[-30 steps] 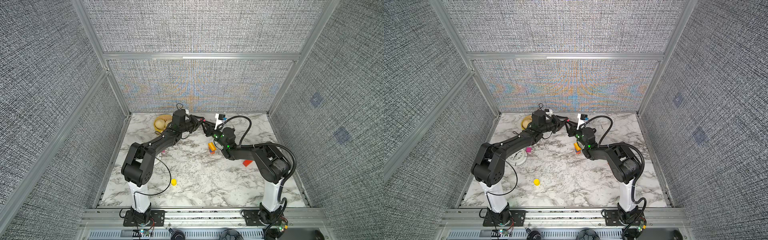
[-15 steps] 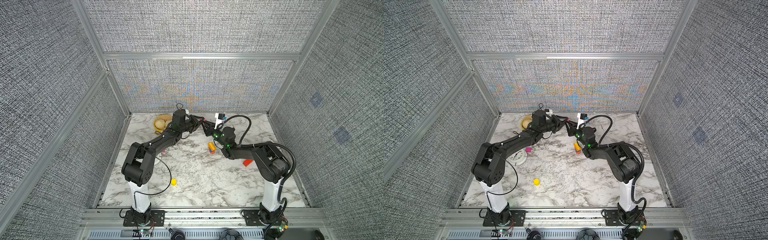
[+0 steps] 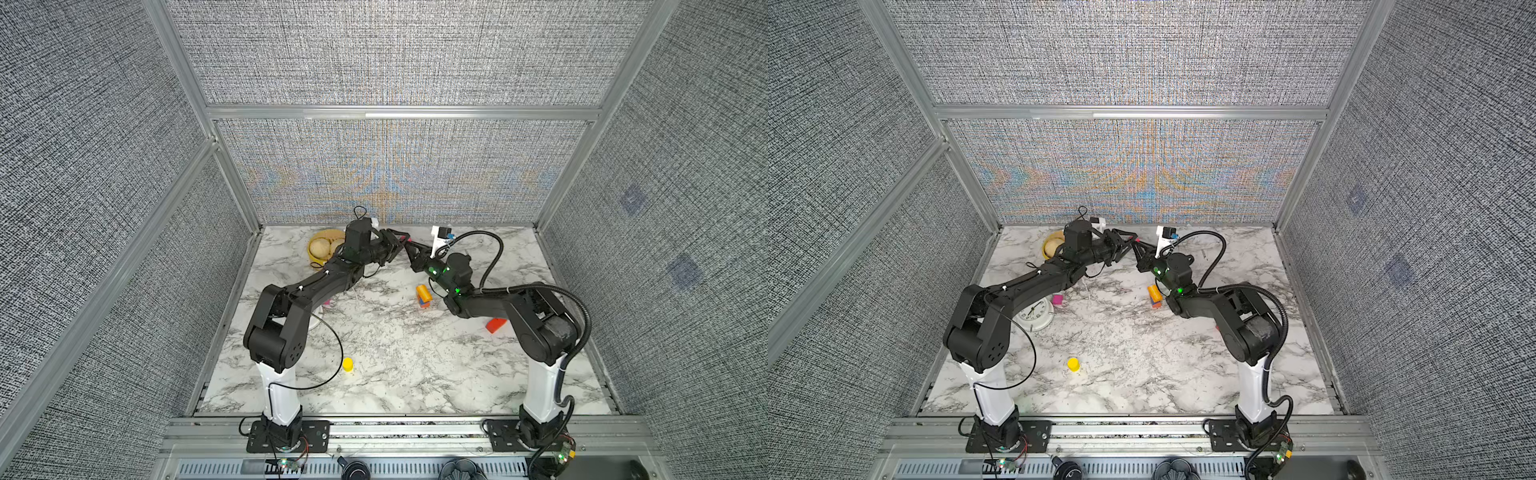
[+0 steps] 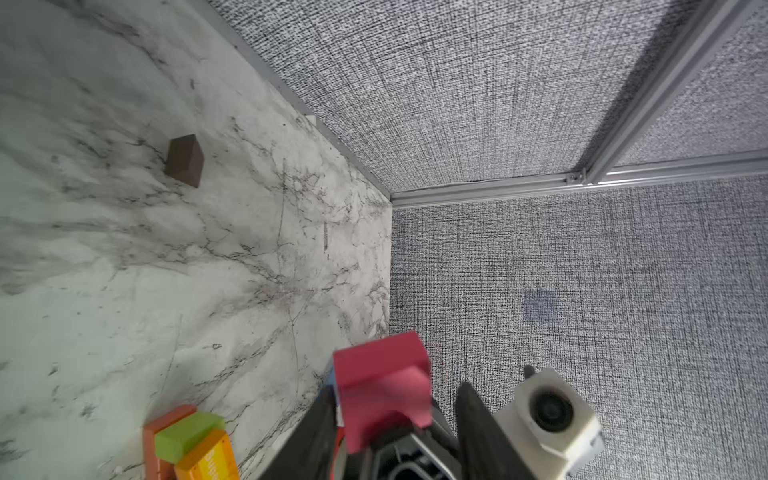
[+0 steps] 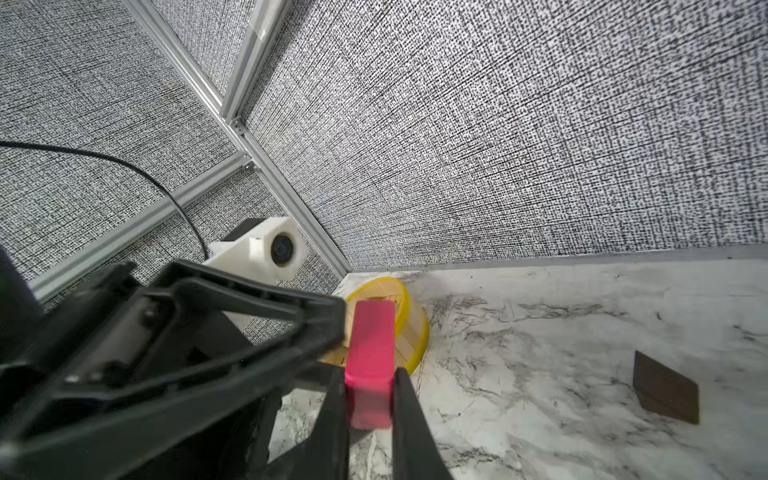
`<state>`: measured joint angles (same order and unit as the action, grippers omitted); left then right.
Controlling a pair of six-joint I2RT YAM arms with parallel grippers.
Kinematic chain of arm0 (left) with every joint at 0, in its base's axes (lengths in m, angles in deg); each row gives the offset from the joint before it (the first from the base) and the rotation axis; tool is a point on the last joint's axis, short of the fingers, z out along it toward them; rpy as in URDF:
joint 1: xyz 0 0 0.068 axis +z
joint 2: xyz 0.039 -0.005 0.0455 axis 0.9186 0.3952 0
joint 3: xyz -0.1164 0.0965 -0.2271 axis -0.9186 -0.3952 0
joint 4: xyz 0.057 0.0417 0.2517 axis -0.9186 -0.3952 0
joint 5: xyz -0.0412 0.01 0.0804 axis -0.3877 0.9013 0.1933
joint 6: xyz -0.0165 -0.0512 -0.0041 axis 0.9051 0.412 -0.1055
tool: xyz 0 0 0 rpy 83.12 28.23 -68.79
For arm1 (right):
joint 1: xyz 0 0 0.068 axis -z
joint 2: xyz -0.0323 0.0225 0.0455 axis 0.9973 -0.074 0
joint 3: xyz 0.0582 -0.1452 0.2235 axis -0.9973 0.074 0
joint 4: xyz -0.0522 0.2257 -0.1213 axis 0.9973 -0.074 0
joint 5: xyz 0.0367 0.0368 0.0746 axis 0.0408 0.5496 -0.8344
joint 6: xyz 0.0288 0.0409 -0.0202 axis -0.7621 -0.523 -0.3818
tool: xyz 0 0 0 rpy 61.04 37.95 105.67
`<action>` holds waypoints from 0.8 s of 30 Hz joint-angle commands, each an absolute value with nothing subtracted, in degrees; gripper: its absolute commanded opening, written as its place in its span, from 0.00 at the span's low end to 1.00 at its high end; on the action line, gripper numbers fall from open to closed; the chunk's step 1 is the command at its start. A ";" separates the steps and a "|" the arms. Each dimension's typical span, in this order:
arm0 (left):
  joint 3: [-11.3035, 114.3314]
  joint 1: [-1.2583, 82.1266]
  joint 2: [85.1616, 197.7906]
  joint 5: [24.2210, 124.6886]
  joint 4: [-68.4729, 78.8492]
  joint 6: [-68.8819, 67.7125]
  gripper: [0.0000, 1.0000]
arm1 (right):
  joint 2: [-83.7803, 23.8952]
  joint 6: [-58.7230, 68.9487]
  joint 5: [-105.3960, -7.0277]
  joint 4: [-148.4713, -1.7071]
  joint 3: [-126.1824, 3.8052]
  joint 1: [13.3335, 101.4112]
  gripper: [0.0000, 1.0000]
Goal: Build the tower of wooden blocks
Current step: 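Close the right gripper on the pink block while the left gripper holds it, then open the left gripper and draw it back while the right holds the pink block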
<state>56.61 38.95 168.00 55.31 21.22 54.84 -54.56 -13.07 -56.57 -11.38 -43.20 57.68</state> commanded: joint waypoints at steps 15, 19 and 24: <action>46.79 49.15 156.42 56.43 9.52 35.60 0.99 | -32.01 -0.59 -68.16 -72.15 -48.97 64.23 0.11; 43.97 49.15 155.41 57.89 7.32 31.91 0.99 | -33.92 4.88 -68.54 -100.04 -61.61 64.81 0.12; 38.83 49.06 154.71 58.75 9.10 30.07 0.99 | -40.46 11.82 -68.66 -125.47 -77.67 64.44 0.11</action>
<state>40.35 49.18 155.27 57.35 9.20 33.55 -38.54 5.32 -67.76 -102.27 -72.38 64.78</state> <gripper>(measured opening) 0.988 0.153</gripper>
